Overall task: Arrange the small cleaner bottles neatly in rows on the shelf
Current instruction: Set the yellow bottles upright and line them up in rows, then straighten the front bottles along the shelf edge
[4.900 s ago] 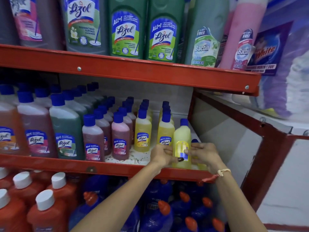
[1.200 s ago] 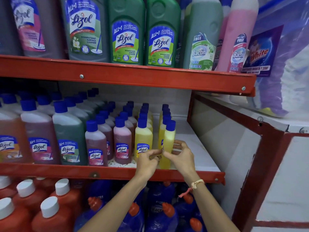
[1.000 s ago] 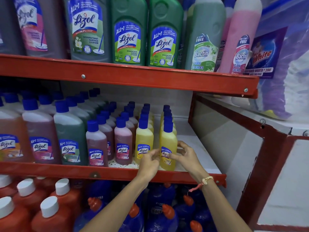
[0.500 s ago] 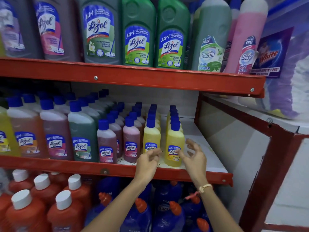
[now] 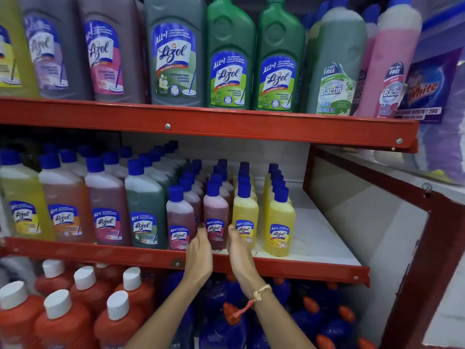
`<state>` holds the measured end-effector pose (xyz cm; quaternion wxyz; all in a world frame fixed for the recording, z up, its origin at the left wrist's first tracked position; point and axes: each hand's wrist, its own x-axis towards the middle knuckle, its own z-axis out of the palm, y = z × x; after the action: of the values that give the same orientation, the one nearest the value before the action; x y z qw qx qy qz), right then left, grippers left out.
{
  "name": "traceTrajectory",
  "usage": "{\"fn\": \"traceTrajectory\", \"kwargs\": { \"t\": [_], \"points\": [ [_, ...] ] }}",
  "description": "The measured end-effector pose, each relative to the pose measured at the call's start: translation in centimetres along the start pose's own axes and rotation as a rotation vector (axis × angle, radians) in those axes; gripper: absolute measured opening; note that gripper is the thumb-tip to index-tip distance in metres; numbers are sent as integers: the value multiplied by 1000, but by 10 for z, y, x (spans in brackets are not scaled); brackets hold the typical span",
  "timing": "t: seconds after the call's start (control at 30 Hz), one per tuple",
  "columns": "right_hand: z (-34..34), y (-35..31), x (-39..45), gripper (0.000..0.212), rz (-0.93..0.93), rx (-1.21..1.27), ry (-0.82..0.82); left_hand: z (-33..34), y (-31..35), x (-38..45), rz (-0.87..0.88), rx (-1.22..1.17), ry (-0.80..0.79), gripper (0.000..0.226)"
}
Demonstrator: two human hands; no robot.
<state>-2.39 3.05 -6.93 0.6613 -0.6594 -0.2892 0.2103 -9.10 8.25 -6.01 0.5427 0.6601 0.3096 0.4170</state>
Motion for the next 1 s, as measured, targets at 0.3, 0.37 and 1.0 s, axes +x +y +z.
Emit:
{"fn": "traceTrajectory", "kwargs": {
  "t": [0.3,0.37,1.0],
  "points": [
    [-5,-2,1,45,36,110,38,-10,-15,7,-37,-39,-23,79],
    [-5,0,-5,45,42,121,50,-15,-16,4,-40,-37,-37,86],
    [0,-7,-26,31,6,30,40,-28,-7,-13,-87,-27,-31,83]
  ]
}}
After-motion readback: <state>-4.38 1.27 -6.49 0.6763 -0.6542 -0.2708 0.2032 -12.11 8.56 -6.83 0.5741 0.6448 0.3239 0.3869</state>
